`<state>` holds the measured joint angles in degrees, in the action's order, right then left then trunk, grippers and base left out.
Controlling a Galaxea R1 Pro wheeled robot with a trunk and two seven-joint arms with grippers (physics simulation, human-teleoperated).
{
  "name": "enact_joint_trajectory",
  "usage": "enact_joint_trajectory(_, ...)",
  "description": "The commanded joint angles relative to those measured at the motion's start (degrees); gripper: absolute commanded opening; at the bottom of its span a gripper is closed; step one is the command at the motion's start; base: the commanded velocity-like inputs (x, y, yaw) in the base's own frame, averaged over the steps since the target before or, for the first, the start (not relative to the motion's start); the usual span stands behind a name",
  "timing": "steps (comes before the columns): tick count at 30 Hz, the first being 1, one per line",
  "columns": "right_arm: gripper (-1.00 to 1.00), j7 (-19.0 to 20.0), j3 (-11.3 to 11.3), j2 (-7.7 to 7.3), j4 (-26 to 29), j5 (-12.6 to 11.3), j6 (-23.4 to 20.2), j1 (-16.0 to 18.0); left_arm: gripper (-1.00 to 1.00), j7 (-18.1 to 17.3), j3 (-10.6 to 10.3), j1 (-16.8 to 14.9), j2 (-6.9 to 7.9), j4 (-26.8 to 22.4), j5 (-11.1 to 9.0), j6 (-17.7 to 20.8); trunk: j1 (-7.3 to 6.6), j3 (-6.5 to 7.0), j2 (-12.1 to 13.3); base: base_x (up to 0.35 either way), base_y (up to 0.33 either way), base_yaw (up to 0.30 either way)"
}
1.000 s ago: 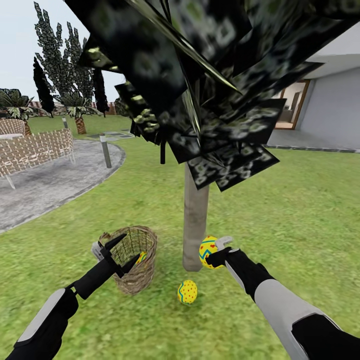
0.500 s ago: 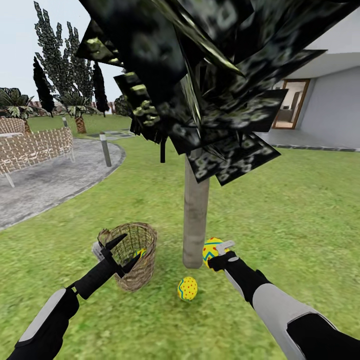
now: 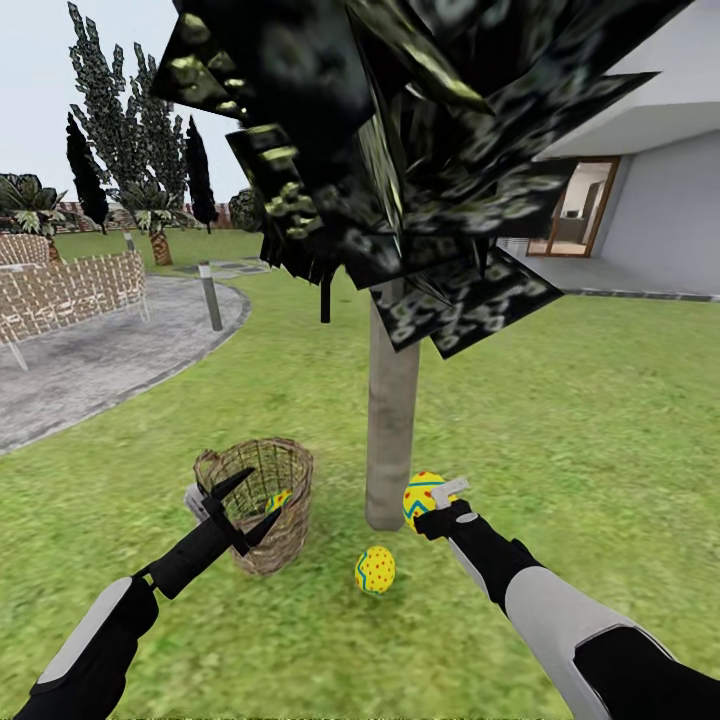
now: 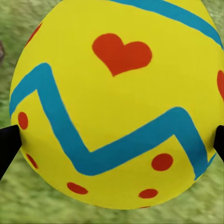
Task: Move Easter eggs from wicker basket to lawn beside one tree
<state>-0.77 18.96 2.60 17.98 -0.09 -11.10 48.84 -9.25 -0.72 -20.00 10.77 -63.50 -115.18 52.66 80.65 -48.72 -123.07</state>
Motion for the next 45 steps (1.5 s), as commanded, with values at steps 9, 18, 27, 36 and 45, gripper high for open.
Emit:
enact_joint_trajectory(9, -1.00, -0.1, 0.3, -0.05, 0.1, 0.0, -0.3, 0.0, 1.00, -0.5, -0.1, 0.0, 0.04, 0.0, 0.3, 0.1, 1.97, -1.67, -3.6, 0.000, 0.000, 0.000)
enact_joint_trajectory(18, -1.00, -0.2, 0.3, -0.01, 0.1, -0.2, -0.4, 0.0, 1.00, -0.5, -0.1, 0.0, 0.04, 0.0, 0.3, 0.1, 3.95, -3.42, -7.3, 0.000, 0.000, 0.000)
enact_joint_trajectory(27, -1.00, -0.5, 0.2, -0.05, 0.1, -0.4, -0.3, 0.0, 1.00, -0.5, -0.1, 0.0, 0.04, 0.0, 0.3, 0.1, 5.93, -5.87, -10.9, 0.000, 0.000, 0.000)
enact_joint_trajectory(36, -1.00, -0.4, 0.2, -0.05, 0.0, -0.3, -0.3, 0.0, 1.00, -0.5, -0.1, 0.0, 0.04, 0.0, 0.3, 0.1, 7.90, -8.32, -14.5, 0.000, 0.000, 0.000)
enact_joint_trajectory(45, -1.00, -0.5, 0.2, -0.03, 0.0, -0.3, -0.3, 0.0, 1.00, -0.5, -0.1, 0.0, 0.04, 0.0, 0.3, 0.1, 9.88, -10.77, -18.1, 0.000, 0.000, 0.000)
